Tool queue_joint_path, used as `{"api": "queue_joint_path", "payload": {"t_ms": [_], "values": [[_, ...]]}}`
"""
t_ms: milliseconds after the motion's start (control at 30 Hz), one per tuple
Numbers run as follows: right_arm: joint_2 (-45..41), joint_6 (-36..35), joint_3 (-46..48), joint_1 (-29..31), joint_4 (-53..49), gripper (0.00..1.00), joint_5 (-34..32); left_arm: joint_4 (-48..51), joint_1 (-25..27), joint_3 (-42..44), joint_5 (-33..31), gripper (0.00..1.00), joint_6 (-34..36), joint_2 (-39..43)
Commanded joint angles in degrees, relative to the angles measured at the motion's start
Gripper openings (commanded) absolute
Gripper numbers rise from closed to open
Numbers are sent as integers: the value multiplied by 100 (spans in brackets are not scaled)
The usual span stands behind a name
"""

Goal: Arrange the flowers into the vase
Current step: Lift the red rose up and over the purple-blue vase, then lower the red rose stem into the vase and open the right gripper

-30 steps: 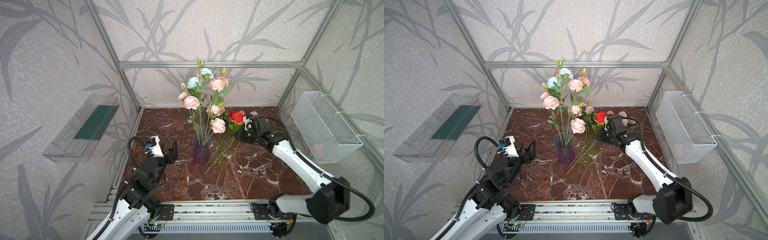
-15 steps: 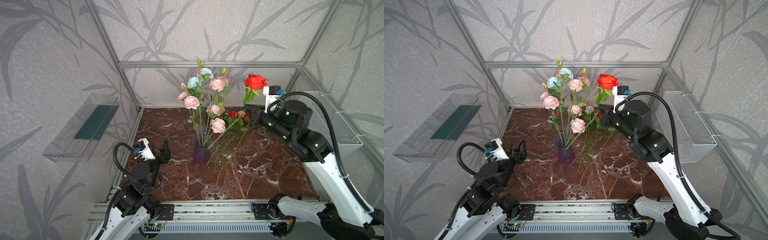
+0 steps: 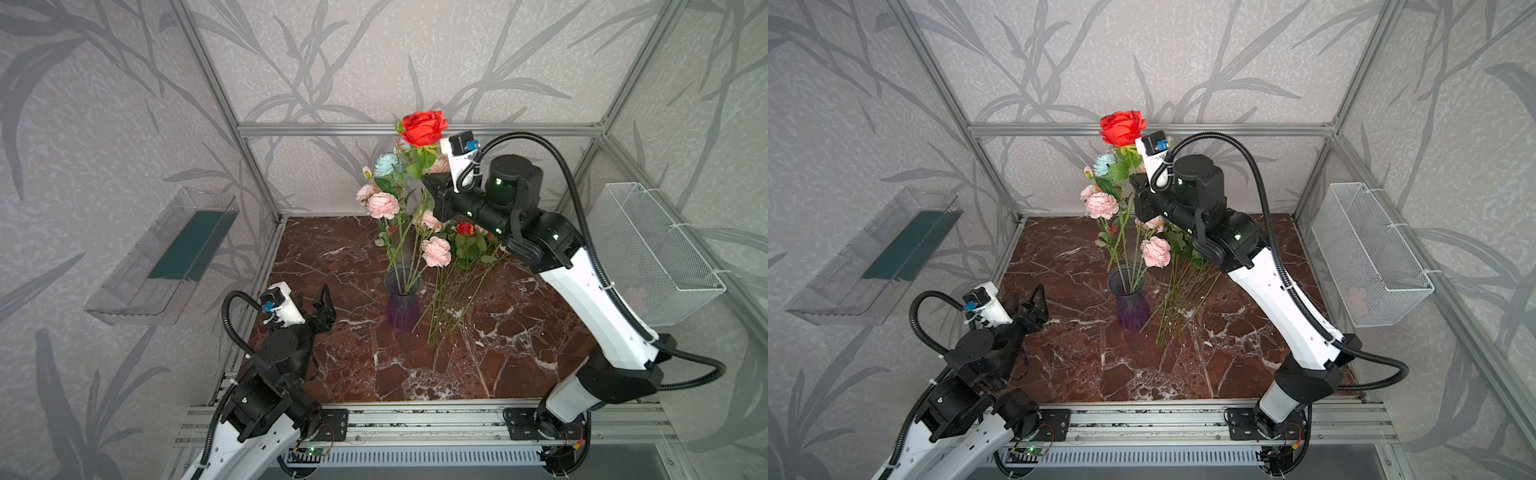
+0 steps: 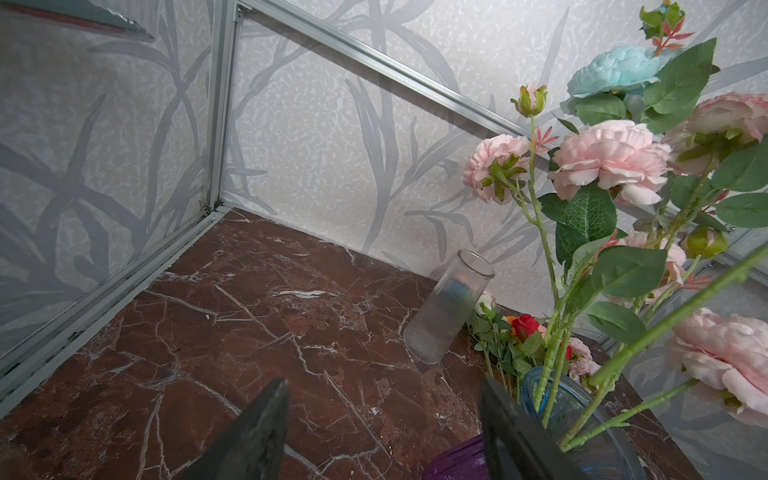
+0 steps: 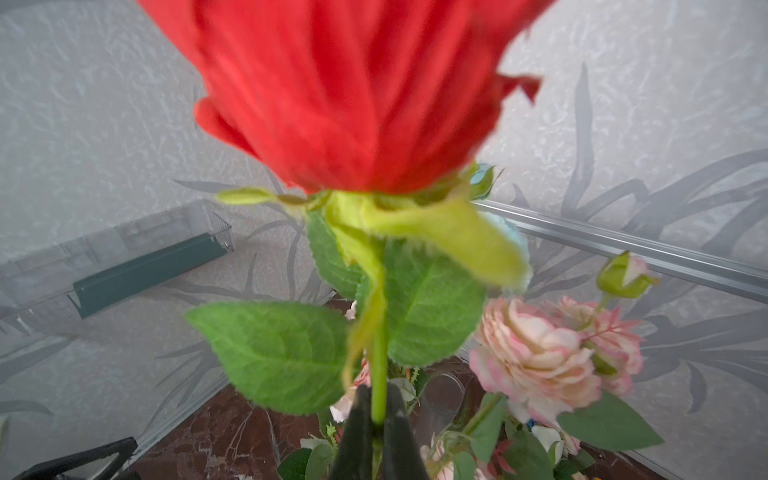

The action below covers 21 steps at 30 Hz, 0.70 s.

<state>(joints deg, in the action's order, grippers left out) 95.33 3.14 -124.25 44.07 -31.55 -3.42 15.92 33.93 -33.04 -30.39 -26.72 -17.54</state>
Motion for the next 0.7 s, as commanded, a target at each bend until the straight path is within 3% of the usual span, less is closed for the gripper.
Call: {"api": "queue_joint_path", "payload": {"t_ms": [0,300,333,400,433,667], "values": [[83,-306,-225,32,-483,0,28,60,-28,-46,-140,73,-74,-69],[-87,-369,864,300,-307,0,235,-207,-27,8,45,73,-9,-351],[-76,-430,940,404,-362,4,131,-221,-27,0,77,72,-12,-383],[-67,-418,1091,547,-472,28,43,-265,-27,3,135,73,1,-421],[-95,-340,1130,558,-511,34,35,-268,-23,10,138,73,14,-428],[-789,-15,1647,593,-438,40,-328,-330,-31,-10,231,73,57,-461]]}}
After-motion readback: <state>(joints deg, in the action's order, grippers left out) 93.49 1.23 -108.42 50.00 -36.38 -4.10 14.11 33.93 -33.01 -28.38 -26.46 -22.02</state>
